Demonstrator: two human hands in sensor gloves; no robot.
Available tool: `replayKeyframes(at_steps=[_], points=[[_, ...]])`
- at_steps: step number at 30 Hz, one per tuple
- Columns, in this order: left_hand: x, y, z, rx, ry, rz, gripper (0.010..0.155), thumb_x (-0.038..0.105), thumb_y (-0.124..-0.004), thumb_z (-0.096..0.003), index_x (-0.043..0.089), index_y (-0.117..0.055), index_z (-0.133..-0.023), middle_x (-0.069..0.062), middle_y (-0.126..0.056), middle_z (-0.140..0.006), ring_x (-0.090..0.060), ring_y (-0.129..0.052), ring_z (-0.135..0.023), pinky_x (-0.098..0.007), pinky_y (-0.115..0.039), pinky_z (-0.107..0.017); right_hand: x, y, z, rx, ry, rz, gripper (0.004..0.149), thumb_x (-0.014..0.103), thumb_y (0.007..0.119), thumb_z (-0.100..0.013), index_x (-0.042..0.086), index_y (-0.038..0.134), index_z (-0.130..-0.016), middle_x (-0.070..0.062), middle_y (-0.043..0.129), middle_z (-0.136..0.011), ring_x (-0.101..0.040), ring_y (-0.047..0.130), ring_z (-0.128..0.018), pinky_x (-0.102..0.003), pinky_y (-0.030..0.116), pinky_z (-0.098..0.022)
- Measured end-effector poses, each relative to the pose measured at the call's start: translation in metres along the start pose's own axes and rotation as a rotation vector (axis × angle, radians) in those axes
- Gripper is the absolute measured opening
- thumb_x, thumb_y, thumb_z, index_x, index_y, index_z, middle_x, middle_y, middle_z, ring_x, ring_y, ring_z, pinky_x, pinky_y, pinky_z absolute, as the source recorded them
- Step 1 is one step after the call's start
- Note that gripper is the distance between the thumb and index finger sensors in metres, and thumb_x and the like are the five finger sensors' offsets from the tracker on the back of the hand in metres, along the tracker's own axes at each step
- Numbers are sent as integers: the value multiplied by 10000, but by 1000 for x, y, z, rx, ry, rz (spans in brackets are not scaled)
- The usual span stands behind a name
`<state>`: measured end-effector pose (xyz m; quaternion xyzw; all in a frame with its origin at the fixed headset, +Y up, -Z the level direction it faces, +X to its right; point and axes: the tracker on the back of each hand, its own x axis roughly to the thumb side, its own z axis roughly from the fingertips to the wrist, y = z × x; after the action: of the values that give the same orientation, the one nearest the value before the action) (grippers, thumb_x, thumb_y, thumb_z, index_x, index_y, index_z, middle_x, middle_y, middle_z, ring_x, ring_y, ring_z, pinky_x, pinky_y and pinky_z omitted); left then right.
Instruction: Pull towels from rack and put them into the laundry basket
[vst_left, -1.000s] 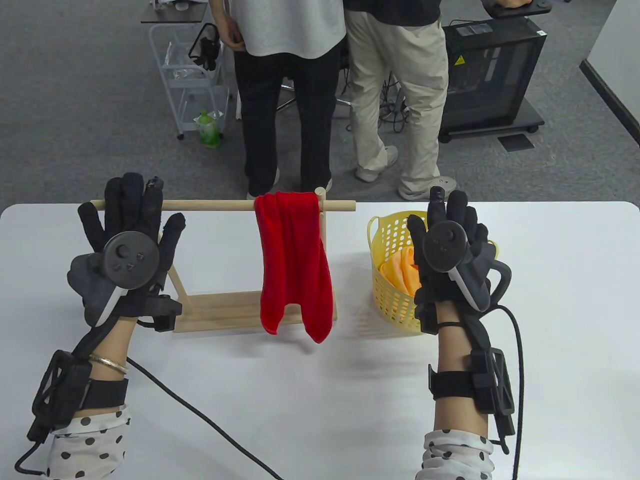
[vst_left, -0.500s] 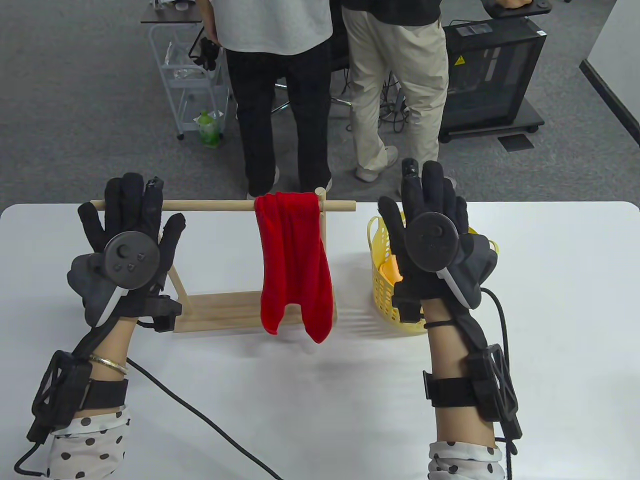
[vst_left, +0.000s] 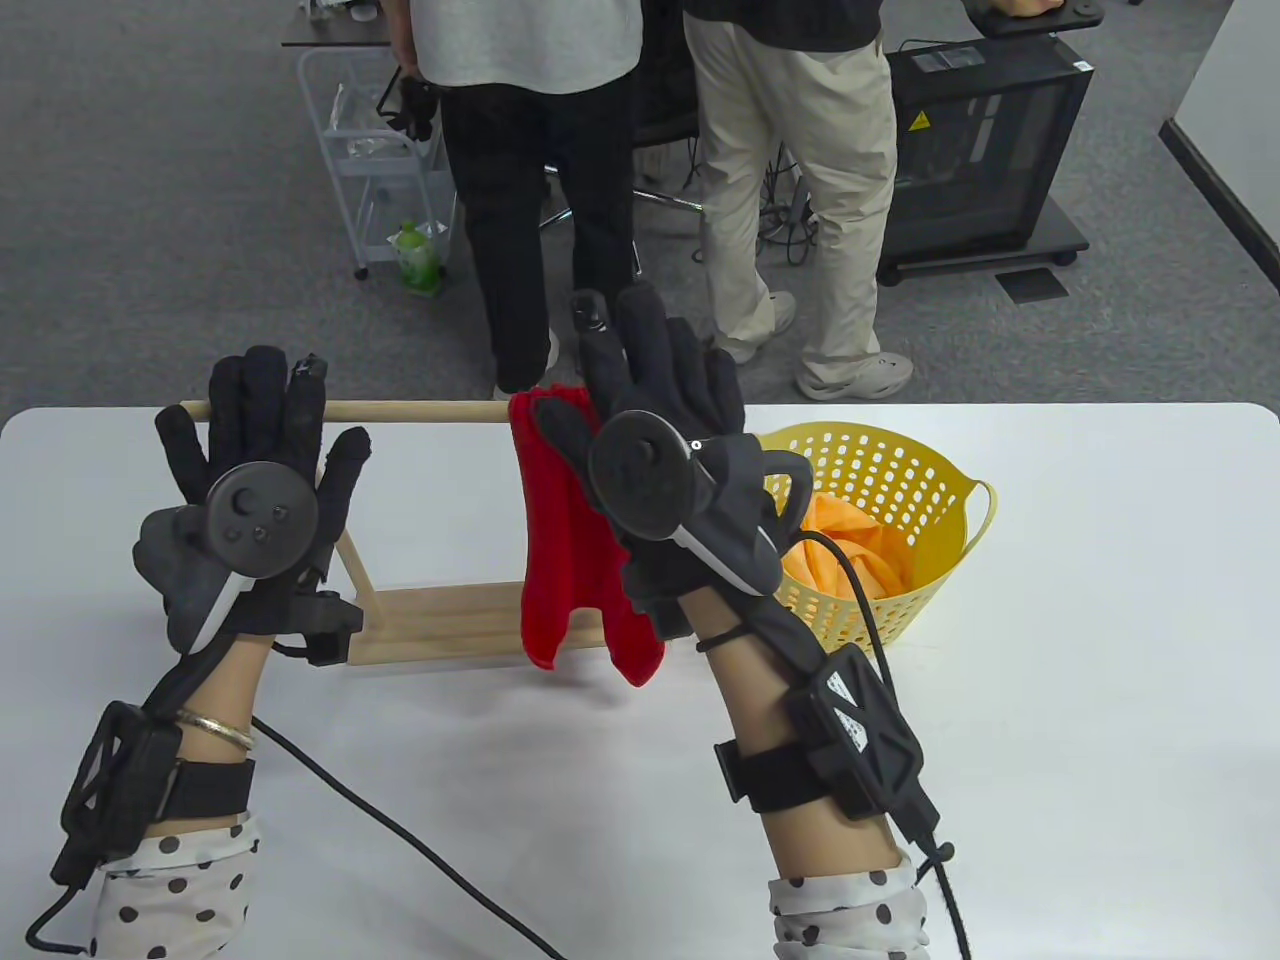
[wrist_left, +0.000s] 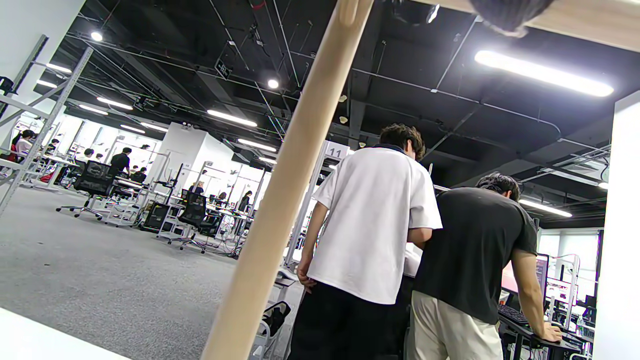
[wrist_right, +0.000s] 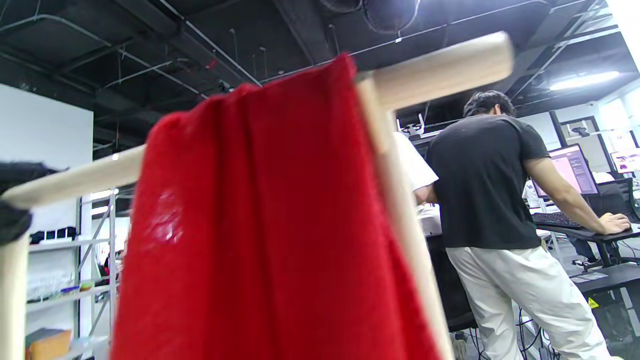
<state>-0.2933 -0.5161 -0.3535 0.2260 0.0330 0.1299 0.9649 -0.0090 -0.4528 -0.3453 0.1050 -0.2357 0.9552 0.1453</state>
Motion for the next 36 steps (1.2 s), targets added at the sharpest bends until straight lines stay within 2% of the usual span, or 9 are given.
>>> replayKeyframes(at_steps=[7, 12, 18, 22, 26, 29, 31, 33, 36], points=[[0, 0, 0, 2, -1, 3, 681, 604, -563, -626, 364, -407, -1244, 118, -259, -1339, -168, -172, -1265, -514, -24, -915, 14, 12, -4, 62, 50, 131, 778, 646, 590, -573, 311, 371, -1240, -93, 473, -1260, -353, 542, -1120, -546, 374, -857], [0, 0, 0, 2, -1, 2, 680, 604, -562, -626, 366, -406, -1244, 118, -257, -1339, -167, -175, -1265, -515, -24, -915, 18, 17, -6, 96, 66, 225, 765, 629, 666, -533, 286, 543, -1205, -57, 593, -1216, -325, 537, -1121, -558, 335, -864], [0, 0, 0, 2, 0, 0, 680, 603, -563, -627, 366, -405, -1244, 116, -258, -1340, -170, -176, -1265, -517, -24, -913, 19, 17, -9, 65, 59, 262, 623, 522, 759, -550, 315, 665, -1130, -3, 715, -1139, -288, 588, -1092, -542, 371, -863], [0, 0, -1, 1, 1, 3, 682, 603, -562, -627, 362, -404, -1245, 116, -259, -1340, -169, -175, -1266, -516, -24, -914, 18, 11, -12, 84, 40, 186, 501, 439, 766, -575, 341, 746, -1066, 42, 758, -1108, -254, 622, -1080, -528, 402, -862], [0, 0, 0, 3, -1, 1, 684, 604, -561, -628, 362, -399, -1246, 113, -257, -1340, -173, -175, -1266, -518, -24, -913, 17, -1, -12, -5, 18, 126, 441, 406, 764, -582, 336, 800, -1016, 46, 837, -1026, -213, 728, -993, -472, 515, -825], [0, 0, 0, 5, -3, 3, 683, 603, -562, -627, 365, -396, -1245, 114, -256, -1340, -170, -173, -1265, -516, -24, -914, 17, -9, -11, -60, 4, 133, 440, 422, 762, -578, 341, 803, -1009, 13, 890, -942, -208, 804, -874, -419, 630, -721], [0, 0, 0, 5, -3, 3, 684, 604, -561, -627, 365, -395, -1246, 114, -255, -1340, -172, -172, -1265, -516, -23, -914, 18, -13, -10, -89, -4, 141, 441, 428, 768, -571, 353, 807, -1003, 10, 910, -915, -176, 884, -691, -352, 746, -532], [0, -1, 0, 7, -4, 3, 683, 603, -561, -628, 364, -395, -1246, 112, -255, -1340, -172, -171, -1265, -518, -24, -913, 18, -17, -9, -101, -11, 130, 429, 414, 779, -566, 366, 814, -991, 1, 914, -904, -97, 938, -426, -271, 789, -315], [0, -1, 0, 9, -5, 4, 684, 603, -561, -628, 363, -394, -1246, 115, -253, -1339, -171, -170, -1265, -517, -25, -913, 16, -21, -9, -90, -15, 42, 416, 360, 782, -571, 341, 818, -985, -51, 905, -897, -29, 958, -278, -221, 813, -206]])
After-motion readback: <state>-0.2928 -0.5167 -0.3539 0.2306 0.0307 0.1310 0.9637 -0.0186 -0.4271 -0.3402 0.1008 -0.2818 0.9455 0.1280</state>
